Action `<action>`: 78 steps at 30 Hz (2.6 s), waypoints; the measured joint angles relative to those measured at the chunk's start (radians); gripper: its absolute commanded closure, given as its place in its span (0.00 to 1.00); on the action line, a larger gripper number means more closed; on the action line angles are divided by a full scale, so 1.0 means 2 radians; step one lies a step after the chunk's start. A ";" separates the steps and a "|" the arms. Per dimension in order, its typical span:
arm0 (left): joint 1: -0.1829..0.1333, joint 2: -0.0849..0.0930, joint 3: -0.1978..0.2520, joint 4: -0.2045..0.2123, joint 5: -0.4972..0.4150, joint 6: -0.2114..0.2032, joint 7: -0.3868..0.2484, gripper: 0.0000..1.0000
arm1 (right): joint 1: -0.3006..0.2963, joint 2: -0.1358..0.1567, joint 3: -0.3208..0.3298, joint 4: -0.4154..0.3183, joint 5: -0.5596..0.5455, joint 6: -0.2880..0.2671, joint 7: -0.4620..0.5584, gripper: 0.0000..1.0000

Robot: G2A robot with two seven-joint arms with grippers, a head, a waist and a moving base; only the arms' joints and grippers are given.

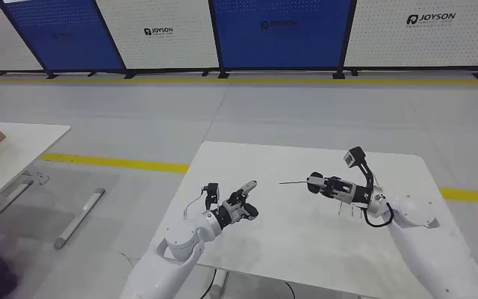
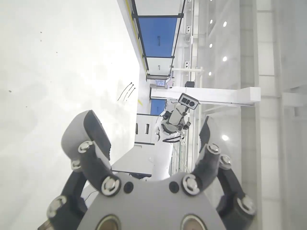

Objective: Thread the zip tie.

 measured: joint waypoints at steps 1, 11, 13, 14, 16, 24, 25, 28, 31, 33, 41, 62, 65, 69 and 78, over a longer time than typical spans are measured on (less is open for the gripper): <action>0.000 0.000 0.000 0.000 0.000 0.000 0.000 0.00 | 0.000 0.000 0.000 0.000 0.000 0.000 0.000 1.00; -0.006 -0.007 0.041 0.014 -0.019 -0.070 -0.012 0.00 | -0.021 -0.015 -0.020 -0.027 -0.036 0.000 -0.119 1.00; -0.011 -0.010 0.050 0.022 -0.045 -0.096 -0.024 0.00 | -0.020 -0.020 -0.030 -0.023 -0.051 0.000 -0.141 1.00; -0.014 -0.011 0.053 0.028 -0.054 -0.106 -0.027 0.00 | -0.019 -0.022 -0.034 -0.020 -0.054 0.000 -0.146 1.00; -0.015 -0.011 0.053 0.029 -0.056 -0.108 -0.028 0.00 | -0.018 -0.022 -0.035 -0.019 -0.054 0.000 -0.145 1.00; -0.014 -0.011 0.053 0.028 -0.054 -0.106 -0.027 0.00 | -0.019 -0.022 -0.034 -0.019 -0.053 0.000 -0.144 1.00; -0.015 -0.011 0.054 0.028 -0.056 -0.105 -0.027 0.00 | -0.019 -0.022 -0.034 -0.020 -0.054 0.000 -0.145 1.00; -0.025 -0.014 0.061 0.026 -0.069 -0.101 -0.015 0.00 | -0.026 -0.023 -0.037 -0.028 -0.057 0.005 -0.152 1.00; -0.048 -0.020 0.078 0.037 -0.078 -0.104 0.010 0.00 | -0.025 -0.026 -0.043 -0.026 -0.059 0.010 -0.146 1.00; -0.069 -0.025 0.094 0.052 -0.084 -0.111 0.028 0.00 | -0.020 -0.029 -0.047 -0.018 -0.053 0.012 -0.137 1.00; -0.089 -0.030 0.109 0.071 -0.089 -0.113 0.034 0.00 | -0.016 -0.031 -0.049 -0.010 -0.049 0.011 -0.134 1.00; -0.097 -0.032 0.129 0.088 0.025 -0.132 0.090 0.00 | -0.034 -0.027 -0.032 -0.031 -0.050 0.024 -0.127 1.00; -0.098 -0.032 0.129 0.087 0.027 -0.133 0.091 0.00 | -0.034 -0.027 -0.032 -0.031 -0.050 0.024 -0.127 1.00; -0.103 -0.034 0.139 0.088 0.033 -0.132 0.094 0.00 | -0.034 -0.027 -0.032 -0.031 -0.050 0.024 -0.127 1.00; -0.116 -0.039 0.144 0.099 0.016 -0.131 0.096 0.63 | -0.034 -0.027 -0.032 -0.031 -0.050 0.024 -0.127 1.00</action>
